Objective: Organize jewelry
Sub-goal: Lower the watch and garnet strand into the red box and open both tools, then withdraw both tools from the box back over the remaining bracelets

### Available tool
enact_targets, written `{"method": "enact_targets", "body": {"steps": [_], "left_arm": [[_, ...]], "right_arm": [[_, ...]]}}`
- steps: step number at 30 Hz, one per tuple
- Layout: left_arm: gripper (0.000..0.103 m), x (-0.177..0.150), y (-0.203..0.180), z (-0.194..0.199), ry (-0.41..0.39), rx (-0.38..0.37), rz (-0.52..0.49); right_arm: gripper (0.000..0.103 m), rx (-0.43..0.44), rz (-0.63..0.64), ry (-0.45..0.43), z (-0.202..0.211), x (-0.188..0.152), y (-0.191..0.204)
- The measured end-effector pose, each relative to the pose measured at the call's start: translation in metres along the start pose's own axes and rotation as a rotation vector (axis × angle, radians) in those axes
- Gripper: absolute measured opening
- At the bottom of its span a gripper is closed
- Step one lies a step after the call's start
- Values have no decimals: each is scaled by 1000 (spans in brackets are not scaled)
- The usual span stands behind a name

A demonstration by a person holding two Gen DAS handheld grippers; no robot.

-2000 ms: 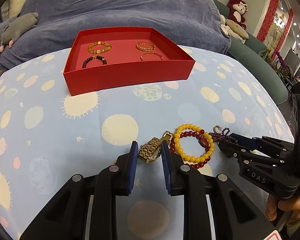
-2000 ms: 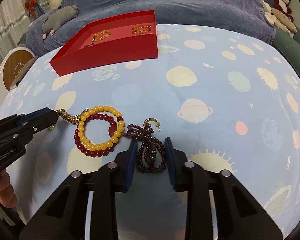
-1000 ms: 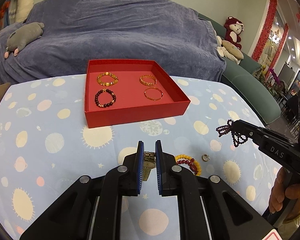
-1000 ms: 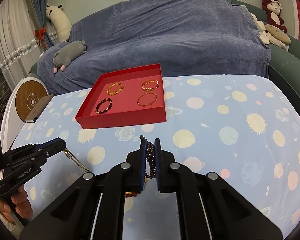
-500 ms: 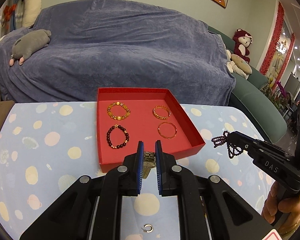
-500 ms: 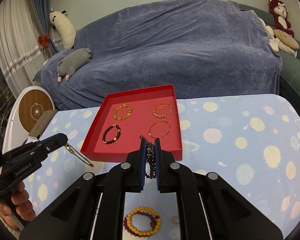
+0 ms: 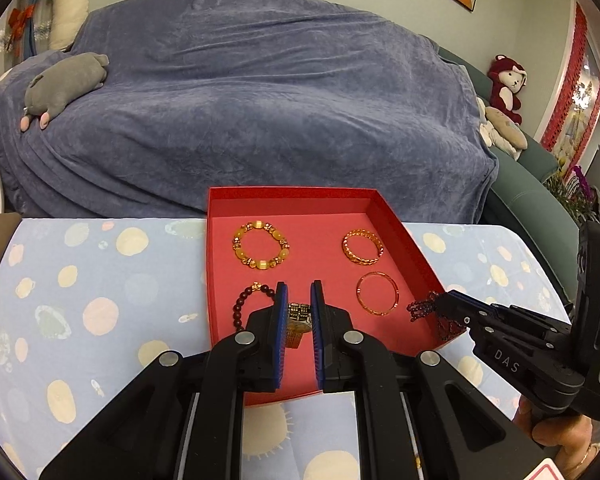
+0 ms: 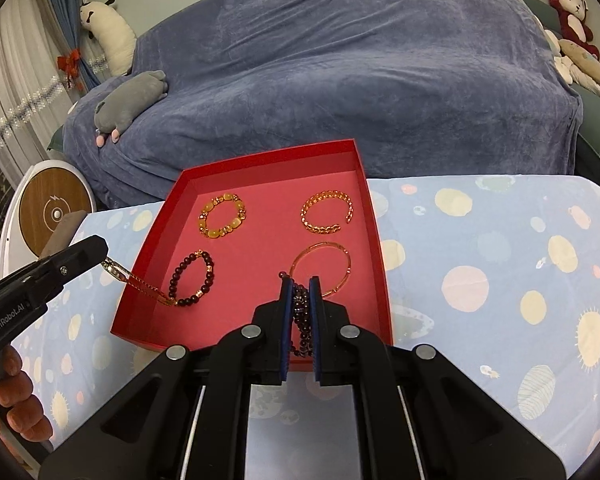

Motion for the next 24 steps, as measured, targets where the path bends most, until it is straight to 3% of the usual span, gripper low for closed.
{"method": "enact_targets", "body": {"steps": [11, 14, 15, 24], "left_arm": [[10, -8, 16, -18, 33, 21, 31], [17, -9, 24, -20, 39, 34, 66], [20, -10, 26, -21, 47, 37, 76], [21, -22, 27, -22, 62, 78, 63]], "right_arm": [[11, -15, 10, 23, -12, -2, 0], [41, -25, -3, 11, -10, -3, -3], [43, -29, -2, -1, -8, -3, -3], [43, -24, 32, 37, -9, -16, 2]]}}
Point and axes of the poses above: each gripper's, at about its wrist camera, not at the fingertips, and z roughly against the way its jaws point, y to its left, x to its top, the point moved 5 cm from there along -z, roughly the way its jaws point, and after that the axes turned 12 degrees about x, right-handed, at the moved point
